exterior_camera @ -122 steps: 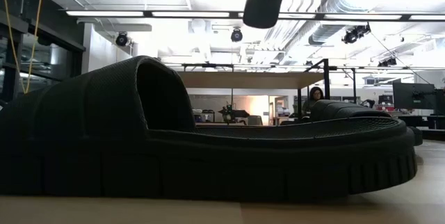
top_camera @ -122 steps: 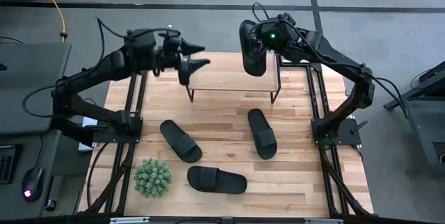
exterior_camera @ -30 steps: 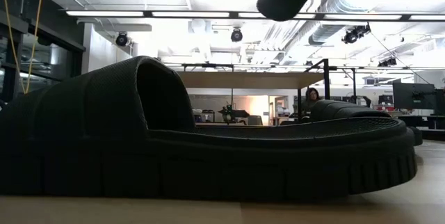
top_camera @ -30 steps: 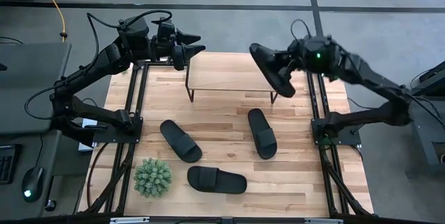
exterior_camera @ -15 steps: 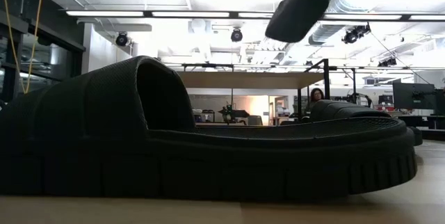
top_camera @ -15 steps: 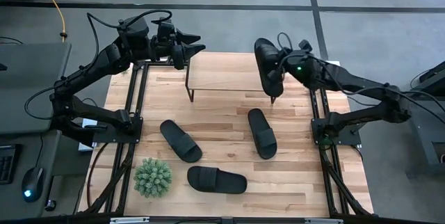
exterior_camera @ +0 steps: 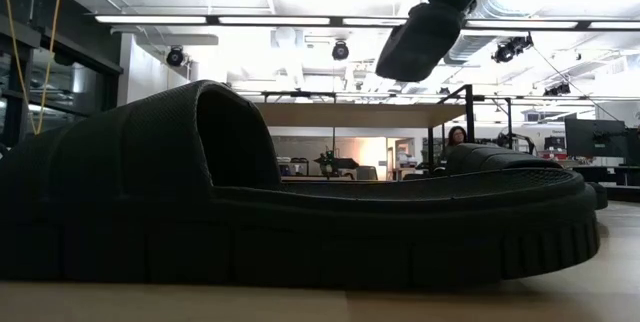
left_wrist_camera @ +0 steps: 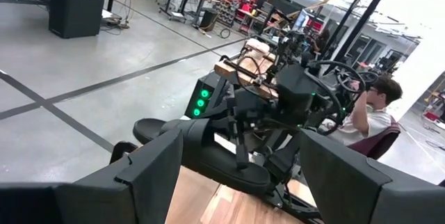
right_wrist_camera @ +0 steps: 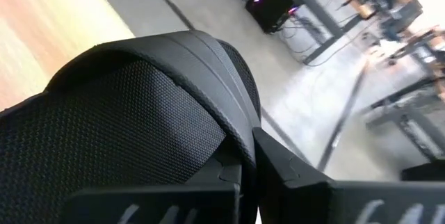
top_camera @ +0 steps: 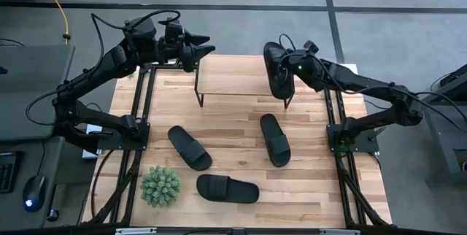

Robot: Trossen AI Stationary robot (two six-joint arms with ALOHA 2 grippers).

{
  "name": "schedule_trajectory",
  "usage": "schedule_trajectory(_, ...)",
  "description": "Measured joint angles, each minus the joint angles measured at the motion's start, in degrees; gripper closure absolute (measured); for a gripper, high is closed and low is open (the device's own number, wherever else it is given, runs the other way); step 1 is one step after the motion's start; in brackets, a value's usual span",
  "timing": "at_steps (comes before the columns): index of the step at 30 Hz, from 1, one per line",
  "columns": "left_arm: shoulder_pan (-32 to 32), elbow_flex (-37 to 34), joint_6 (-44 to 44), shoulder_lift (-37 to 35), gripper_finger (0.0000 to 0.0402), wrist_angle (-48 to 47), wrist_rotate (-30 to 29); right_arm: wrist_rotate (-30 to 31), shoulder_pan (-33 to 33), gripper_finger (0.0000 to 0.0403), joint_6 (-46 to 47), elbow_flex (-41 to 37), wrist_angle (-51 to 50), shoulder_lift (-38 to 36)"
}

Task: Pick and place slides into the shelf
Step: Put the black slipper on the shelf

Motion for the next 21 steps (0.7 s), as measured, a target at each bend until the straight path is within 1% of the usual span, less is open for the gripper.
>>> schedule_trajectory(3,0.0,0.0,0.0,0.0,0.0131,0.0,0.0,-2.4,-1.6,0.0403,-0.7,0.0,-0.1,0.9)
schedule_trajectory(6,0.0,0.0,0.0,0.0,0.0131,0.0,0.0,-2.6,-2.9,0.0403,-2.0,0.0,-0.2,1.6)
schedule_trajectory(11,0.0,0.0,0.0,0.0,0.0131,0.0,0.0,-5.0,-5.0,0.0403,-3.4,0.0,0.0,1.9)
schedule_trajectory(17,0.0,0.0,-0.2,0.0,0.0131,0.0,0.0,-5.5,-6.7,0.0403,-4.1,-2.6,0.8,1.9)
schedule_trajectory(21,0.0,0.0,-0.4,0.0,0.0131,0.0,0.2,-6.8,-6.8,0.0403,-3.3,-5.8,3.9,1.9)
